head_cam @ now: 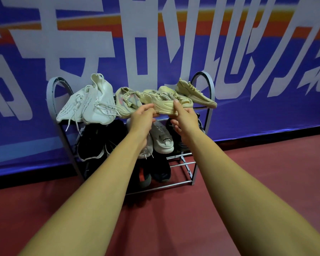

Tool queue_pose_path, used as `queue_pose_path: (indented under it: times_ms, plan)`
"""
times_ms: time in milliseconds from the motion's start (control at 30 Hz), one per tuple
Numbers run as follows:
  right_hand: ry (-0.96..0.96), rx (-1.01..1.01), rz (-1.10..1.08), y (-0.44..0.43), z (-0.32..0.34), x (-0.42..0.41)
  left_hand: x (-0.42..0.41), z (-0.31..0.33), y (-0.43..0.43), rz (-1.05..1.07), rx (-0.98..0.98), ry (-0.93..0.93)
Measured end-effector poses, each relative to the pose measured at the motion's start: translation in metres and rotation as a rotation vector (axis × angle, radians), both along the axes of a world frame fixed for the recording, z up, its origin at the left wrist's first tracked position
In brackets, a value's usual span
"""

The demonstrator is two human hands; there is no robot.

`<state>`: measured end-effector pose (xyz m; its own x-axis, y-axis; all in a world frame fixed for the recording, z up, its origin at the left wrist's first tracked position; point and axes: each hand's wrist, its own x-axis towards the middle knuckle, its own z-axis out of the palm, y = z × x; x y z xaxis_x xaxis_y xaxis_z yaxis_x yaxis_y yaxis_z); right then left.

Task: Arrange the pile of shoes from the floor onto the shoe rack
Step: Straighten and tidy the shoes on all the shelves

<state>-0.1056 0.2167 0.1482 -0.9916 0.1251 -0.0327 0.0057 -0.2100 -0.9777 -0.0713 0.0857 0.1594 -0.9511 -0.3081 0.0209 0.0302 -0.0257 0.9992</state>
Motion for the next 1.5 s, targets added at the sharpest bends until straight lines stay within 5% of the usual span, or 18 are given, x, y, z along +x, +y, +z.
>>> queue_pose_path:
  times_ms: [267,700,1333,1500]
  plan:
    - [-0.104,-0.143,0.016,-0.015,0.014,0.017,0.008,0.0,-0.021,-0.071,0.023,-0.013]
    - [-0.018,-0.128,0.157,-0.011,0.009,0.026,0.01,0.009,-0.005,-0.083,0.098,-0.041]
    - [0.012,-0.139,0.266,-0.029,0.02,0.038,0.035,0.014,-0.016,-0.158,0.371,0.038]
    - [-0.126,-0.316,0.146,-0.026,0.024,0.038,0.033,0.012,-0.028,-0.077,0.518,0.09]
